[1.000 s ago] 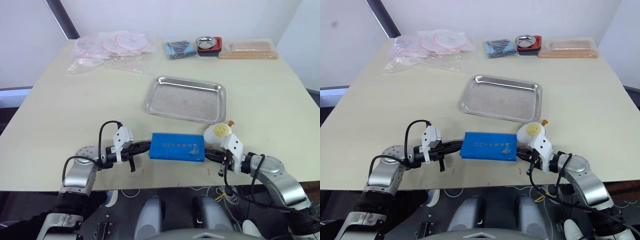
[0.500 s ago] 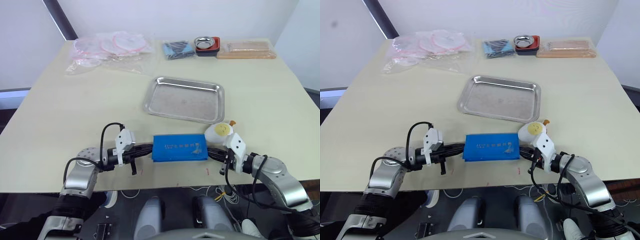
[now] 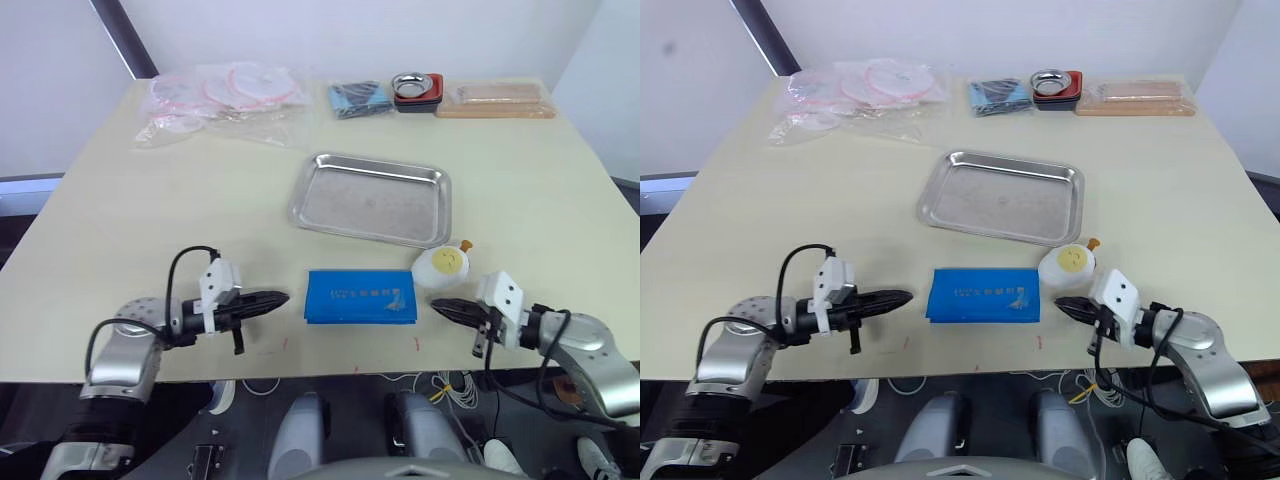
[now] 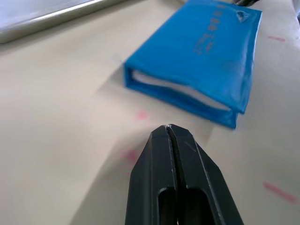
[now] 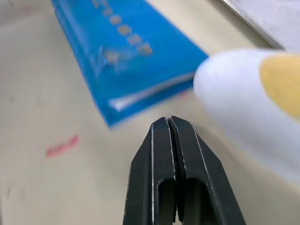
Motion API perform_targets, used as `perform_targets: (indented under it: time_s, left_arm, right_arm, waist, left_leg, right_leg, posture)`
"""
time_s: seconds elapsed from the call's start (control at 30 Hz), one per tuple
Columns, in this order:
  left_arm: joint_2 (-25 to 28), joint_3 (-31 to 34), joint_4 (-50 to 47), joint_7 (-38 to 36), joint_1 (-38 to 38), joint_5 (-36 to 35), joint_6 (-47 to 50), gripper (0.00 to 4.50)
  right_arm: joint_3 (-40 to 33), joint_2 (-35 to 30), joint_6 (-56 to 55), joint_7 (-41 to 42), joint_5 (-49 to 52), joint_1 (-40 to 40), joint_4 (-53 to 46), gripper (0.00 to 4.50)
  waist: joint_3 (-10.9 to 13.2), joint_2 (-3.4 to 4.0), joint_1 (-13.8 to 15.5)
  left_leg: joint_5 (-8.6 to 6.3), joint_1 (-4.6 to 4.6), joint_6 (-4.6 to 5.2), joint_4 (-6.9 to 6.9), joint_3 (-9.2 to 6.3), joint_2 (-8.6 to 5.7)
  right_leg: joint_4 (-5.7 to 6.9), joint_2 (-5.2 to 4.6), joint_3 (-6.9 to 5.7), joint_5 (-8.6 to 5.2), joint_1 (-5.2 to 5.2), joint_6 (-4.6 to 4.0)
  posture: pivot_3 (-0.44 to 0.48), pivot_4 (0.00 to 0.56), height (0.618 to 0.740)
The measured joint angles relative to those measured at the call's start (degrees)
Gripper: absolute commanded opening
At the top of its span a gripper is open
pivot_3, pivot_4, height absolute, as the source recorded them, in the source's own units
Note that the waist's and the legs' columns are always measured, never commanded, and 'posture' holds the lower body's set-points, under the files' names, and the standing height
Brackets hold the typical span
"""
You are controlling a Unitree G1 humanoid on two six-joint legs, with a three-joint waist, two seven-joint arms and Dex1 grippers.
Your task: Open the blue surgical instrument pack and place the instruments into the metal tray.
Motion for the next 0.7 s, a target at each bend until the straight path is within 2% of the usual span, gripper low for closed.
perform_targets:
  time_s: [0.1, 0.2, 0.3, 0.4, 0.43, 0.7]
  left_arm:
    - [2.68, 2.05, -3.23, -2.75, 2.18, -3.26, 1.26, 0.02]
    - [5.6, 4.52, -8.51, -5.21, 3.44, -6.71, 2.68, 0.89]
    - [6.76, 5.83, -11.78, -6.07, 3.39, -8.91, 4.07, 2.33]
    - [8.67, 5.95, -14.9, -7.03, 3.21, -10.5, 6.1, 3.98]
    - [9.45, 6.03, -16.07, -7.27, 2.98, -11.04, 6.53, 4.43]
    - [10.66, 5.32, -20.16, -9.77, 0.69, -12.9, 8.11, 4.43]
  right_arm:
    - [-1.02, -2.17, -3.73, 4.47, 1.67, 1.78, -0.04, 0.0]
    - [-1.65, -3.1, -7.58, 7.87, 2.29, 2.15, 0.79, 0.86]
    - [-1.62, -2.36, -10.59, 9.05, 2.54, 1.42, 2.11, 2.33]
    - [-0.32, -0.83, -16.06, 10.13, 1.11, -1.02, 4.14, 4.07]
    - [0.42, -0.44, -17.97, 10.32, 0.33, -1.86, 4.94, 4.49]
    - [7.35, 4.26, -32.41, 10.43, -8.09, -11.96, 16.1, 4.49]
  waist:
    - [0.04, -0.06, -0.26]
    - [0.04, -0.07, -0.15]
    - [0.05, -0.05, -0.09]
    - [0.07, -0.09, -0.16]
    - [0.07, -0.08, -0.17]
    - [0.1, -0.05, -0.18]
  left_leg:
    - [0.0, 0.0, 0.0, -0.01, 0.01, 0.04]
    - [0.0, 0.04, 0.0, 0.0, 0.0, 0.05]
    - [0.0, 0.09, 0.0, 0.02, 0.03, 0.05]
    - [0.0, 0.08, 0.0, 0.04, 0.05, 0.05]
    - [0.0, 0.08, 0.0, 0.03, 0.06, 0.05]
    - [0.0, 0.08, 0.0, 0.03, 0.06, 0.04]
  right_leg:
    - [0.0, 0.02, 0.0, -0.11, -0.01, -0.19]
    - [0.03, 0.02, -0.01, -0.11, 0.0, -0.2]
    - [0.06, 0.02, 0.01, -0.11, 0.02, -0.2]
    - [0.06, 0.04, 0.02, -0.11, 0.02, -0.2]
    - [0.06, 0.04, 0.04, -0.11, 0.02, -0.2]
    - [0.07, 0.06, 0.04, -0.11, 0.01, -0.21]
  posture:
    - [0.0, 0.15, 0.74]
    - [0.0, 0.15, 0.74]
    - [0.0, 0.15, 0.74]
    - [0.0, 0.15, 0.74]
    - [0.0, 0.15, 0.74]
    - [0.0, 0.15, 0.74]
